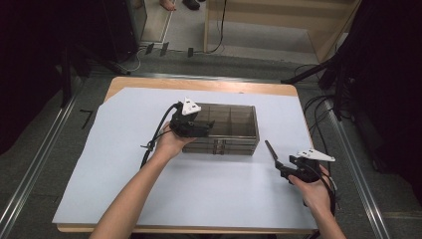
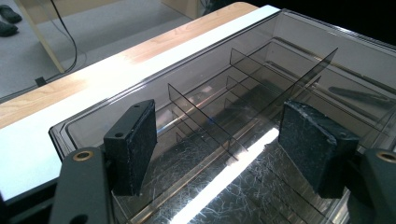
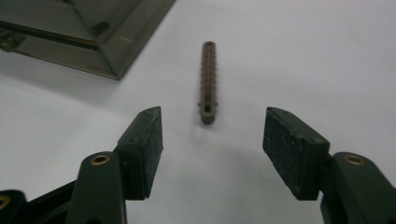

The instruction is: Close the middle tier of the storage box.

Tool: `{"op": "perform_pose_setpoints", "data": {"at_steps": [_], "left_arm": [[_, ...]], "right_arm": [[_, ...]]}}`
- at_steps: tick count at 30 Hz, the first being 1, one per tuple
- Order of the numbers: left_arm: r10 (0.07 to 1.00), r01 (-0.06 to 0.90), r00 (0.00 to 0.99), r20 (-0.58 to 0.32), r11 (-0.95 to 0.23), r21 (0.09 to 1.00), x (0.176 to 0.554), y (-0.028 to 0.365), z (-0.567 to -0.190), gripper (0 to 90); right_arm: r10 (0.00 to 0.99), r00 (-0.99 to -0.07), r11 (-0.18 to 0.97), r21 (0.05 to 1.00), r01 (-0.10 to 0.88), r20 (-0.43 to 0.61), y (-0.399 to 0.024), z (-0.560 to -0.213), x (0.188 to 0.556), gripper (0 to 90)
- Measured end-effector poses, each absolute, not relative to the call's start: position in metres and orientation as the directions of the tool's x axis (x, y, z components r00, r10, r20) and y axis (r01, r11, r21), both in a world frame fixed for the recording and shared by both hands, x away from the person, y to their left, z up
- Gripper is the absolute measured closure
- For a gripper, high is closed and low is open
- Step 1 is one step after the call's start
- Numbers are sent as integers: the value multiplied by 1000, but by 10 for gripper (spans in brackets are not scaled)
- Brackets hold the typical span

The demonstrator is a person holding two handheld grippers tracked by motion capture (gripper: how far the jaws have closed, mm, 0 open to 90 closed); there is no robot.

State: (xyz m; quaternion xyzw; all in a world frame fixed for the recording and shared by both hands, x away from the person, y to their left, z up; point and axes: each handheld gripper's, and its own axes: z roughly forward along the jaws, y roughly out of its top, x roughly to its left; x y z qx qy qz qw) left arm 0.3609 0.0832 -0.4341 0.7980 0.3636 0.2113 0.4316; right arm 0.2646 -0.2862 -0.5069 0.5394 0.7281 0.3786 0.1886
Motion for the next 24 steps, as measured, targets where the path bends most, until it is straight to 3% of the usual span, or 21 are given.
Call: {"op": "perform_pose_setpoints", "data": {"at_steps": [24], "left_arm": [[763,400,647,22,-364,841,361,83,-434,299]], "right_arm": [[864,-482,210,767,606,144,-224,-500,254,491]]}}
